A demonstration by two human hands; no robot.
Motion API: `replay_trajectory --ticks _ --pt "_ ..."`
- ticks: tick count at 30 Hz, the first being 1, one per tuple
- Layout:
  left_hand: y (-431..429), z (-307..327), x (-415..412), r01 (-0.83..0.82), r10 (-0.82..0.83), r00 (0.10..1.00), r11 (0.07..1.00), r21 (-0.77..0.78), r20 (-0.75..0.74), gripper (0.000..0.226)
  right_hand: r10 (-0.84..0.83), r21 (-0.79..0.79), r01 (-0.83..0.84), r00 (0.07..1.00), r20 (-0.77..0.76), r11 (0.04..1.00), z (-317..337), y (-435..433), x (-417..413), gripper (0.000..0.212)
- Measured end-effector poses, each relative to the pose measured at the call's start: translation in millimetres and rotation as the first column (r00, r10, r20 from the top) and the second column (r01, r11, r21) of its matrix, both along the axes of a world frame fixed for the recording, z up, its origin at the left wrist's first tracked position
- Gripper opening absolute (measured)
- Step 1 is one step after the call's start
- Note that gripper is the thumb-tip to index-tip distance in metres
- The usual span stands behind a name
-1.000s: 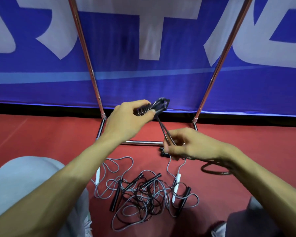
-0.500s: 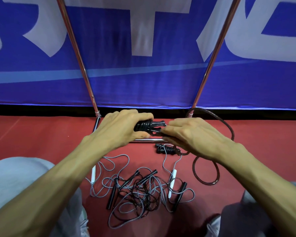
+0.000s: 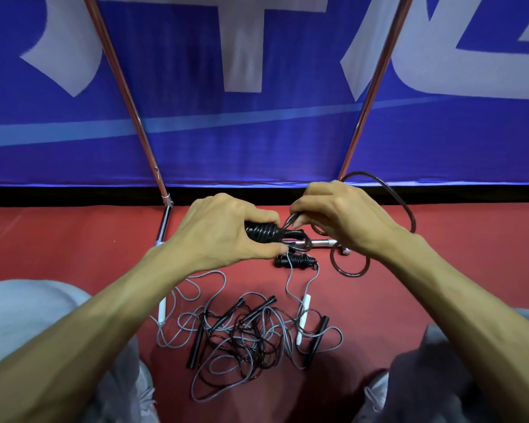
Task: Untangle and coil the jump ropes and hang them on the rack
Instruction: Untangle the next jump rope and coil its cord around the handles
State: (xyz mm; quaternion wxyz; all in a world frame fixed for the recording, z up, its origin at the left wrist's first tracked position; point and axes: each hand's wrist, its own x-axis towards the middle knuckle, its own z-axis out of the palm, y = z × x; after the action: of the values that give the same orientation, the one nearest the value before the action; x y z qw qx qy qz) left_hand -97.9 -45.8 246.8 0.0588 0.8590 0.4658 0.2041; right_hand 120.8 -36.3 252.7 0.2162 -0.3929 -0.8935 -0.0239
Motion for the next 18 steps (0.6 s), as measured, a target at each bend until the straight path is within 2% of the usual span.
replay_trajectory --ticks 2,5,9,12,14,16,18 --pt "0 1 -1 0.029 -0.012 0.988 0.994 -0.109 0.153 0.046 0.008 0.016 -0.009 0.999 0.043 1.0 -2 5 0 0.034" --pt "-2 4 0 0.128 -0.047 0.945 0.964 -0.235 0.323 0.036 -0.003 -0.043 0.006 0.997 0.073 0.999 -10 7 -4 0.033" --pt "-5 13 -1 0.189 0.038 0.808 0.928 -0.319 0.589 0.027 -0.088 -0.231 0.048 0.982 -0.167 0.972 -13 3 -9 0.016" --pt "-3 13 2 0.149 0.148 0.705 0.925 -0.349 0.693 0.012 -0.097 -0.371 0.011 0.972 -0.215 0.929 -13 0 -15 0.004" --pt "-1 12 4 0.112 0.225 0.632 0.92 -0.375 0.741 0.022 -0.14 -0.492 -0.034 0.94 -0.312 0.87 -14 -3 -20 0.004" --pt "1 13 3 0.096 0.274 0.573 0.914 -0.395 0.772 0.04 -0.243 -0.637 -0.076 0.885 -0.398 0.767 -17 -6 -27 0.009" --pt "4 13 0 0.07 0.31 0.533 0.911 -0.406 0.787 0.053 -0.309 -0.719 -0.133 0.838 -0.449 0.682 -20 -7 -31 0.009"
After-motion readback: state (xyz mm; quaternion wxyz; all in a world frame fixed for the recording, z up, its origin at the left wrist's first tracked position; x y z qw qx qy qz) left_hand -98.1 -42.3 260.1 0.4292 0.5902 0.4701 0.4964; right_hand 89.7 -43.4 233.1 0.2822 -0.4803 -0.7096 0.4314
